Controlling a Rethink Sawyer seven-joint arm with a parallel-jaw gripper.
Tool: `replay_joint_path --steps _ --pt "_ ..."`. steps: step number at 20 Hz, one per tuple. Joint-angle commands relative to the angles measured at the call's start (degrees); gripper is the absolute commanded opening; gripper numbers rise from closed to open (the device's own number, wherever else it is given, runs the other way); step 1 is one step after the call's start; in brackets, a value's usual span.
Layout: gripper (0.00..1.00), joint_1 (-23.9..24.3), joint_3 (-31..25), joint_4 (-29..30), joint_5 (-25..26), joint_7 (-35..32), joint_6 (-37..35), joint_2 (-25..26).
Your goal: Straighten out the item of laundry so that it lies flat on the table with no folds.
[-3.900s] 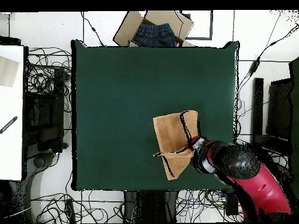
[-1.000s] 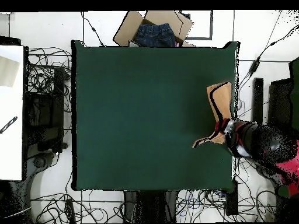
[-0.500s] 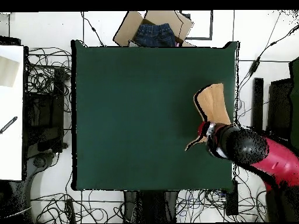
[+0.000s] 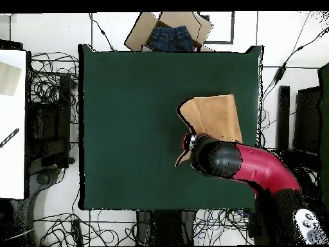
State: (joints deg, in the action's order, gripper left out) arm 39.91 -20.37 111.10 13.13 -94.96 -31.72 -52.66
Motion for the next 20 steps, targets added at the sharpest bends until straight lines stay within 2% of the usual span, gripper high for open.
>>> replay_joint_path --steps 1,3,8,13,14,20 --pt "0.00 -5.74 4.00 6.16 -3.42 -15.93 4.11 -0.55" --pt "0.00 -6.78 4.22 6.68 -4.07 -16.31 6.11 0.25" --pt "0.00 -7.34 5.40 5.59 -2.95 -16.02 15.41 7.76" --pt "0.00 -6.80 5.53 5.27 -3.81 -15.00 19.57 11.52" --pt "1.00 -6.68 5.62 5.54 -4.26 -14.54 21.74 12.40" --pt "1.00 -9.10 8.41 5.16 -5.72 -16.42 26.43 14.31"
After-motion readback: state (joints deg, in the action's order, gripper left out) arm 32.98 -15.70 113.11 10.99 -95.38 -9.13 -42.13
